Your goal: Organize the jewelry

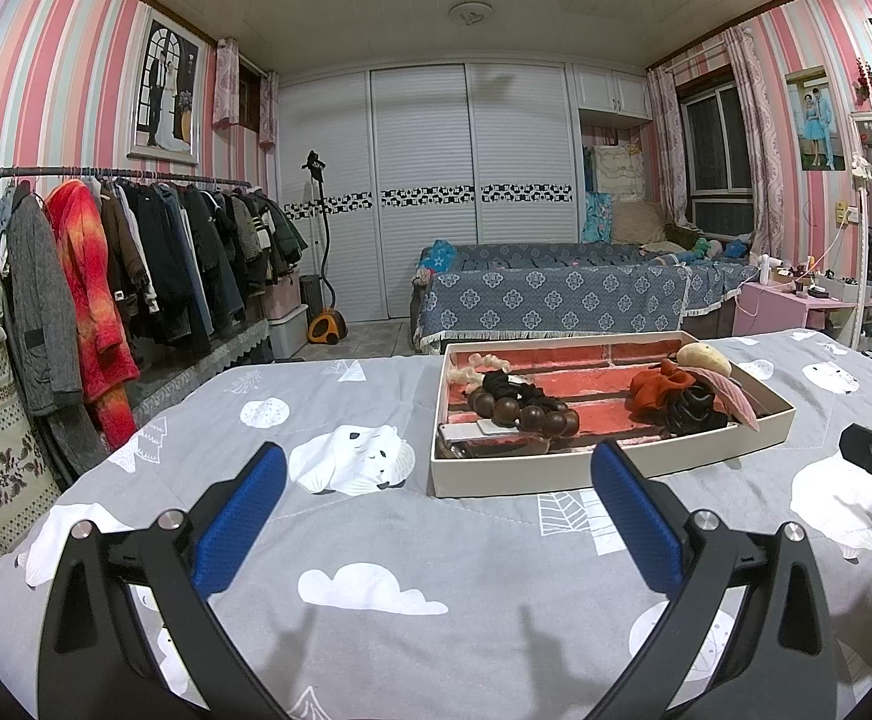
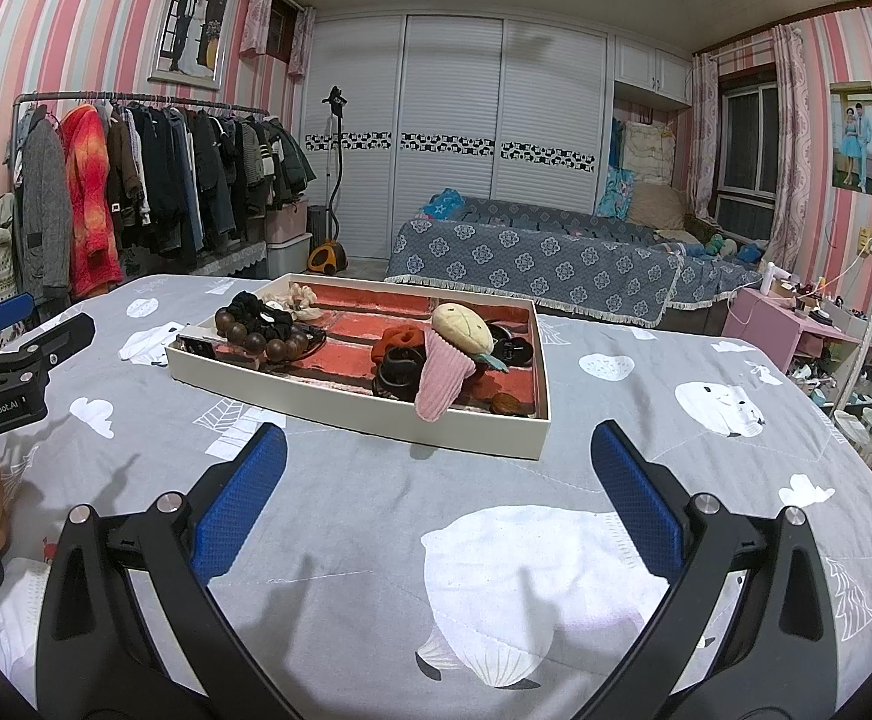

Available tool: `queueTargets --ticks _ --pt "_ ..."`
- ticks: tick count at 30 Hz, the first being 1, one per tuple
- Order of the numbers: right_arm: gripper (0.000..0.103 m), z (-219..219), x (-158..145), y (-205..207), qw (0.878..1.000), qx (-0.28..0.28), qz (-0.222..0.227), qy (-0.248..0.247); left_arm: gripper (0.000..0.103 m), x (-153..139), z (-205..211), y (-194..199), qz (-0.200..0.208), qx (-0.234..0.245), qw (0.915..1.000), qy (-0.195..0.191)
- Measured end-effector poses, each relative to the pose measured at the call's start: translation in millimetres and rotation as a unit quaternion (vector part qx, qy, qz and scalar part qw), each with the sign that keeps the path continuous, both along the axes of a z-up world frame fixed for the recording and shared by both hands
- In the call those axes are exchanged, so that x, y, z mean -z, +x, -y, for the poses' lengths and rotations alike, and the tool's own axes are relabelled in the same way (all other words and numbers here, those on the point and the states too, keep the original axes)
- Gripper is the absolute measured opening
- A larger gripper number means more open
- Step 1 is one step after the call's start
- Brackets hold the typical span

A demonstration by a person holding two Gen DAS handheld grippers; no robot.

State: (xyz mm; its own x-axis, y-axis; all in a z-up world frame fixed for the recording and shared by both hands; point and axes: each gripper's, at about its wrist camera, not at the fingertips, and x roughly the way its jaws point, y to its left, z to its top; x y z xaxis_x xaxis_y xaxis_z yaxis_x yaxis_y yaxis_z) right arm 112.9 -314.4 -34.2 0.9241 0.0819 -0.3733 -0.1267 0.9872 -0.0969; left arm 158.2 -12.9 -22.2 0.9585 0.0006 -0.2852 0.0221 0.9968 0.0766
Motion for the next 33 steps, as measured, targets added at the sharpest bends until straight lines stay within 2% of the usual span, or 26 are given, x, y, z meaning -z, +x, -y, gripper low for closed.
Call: queueTargets --ticks 33 --pt "0.099 0.2 -0.4 -0.2 1.0 0.0 0.0 0.0 0.099 1.1 0.6 -0.2 0.0 0.001 1.0 0.0"
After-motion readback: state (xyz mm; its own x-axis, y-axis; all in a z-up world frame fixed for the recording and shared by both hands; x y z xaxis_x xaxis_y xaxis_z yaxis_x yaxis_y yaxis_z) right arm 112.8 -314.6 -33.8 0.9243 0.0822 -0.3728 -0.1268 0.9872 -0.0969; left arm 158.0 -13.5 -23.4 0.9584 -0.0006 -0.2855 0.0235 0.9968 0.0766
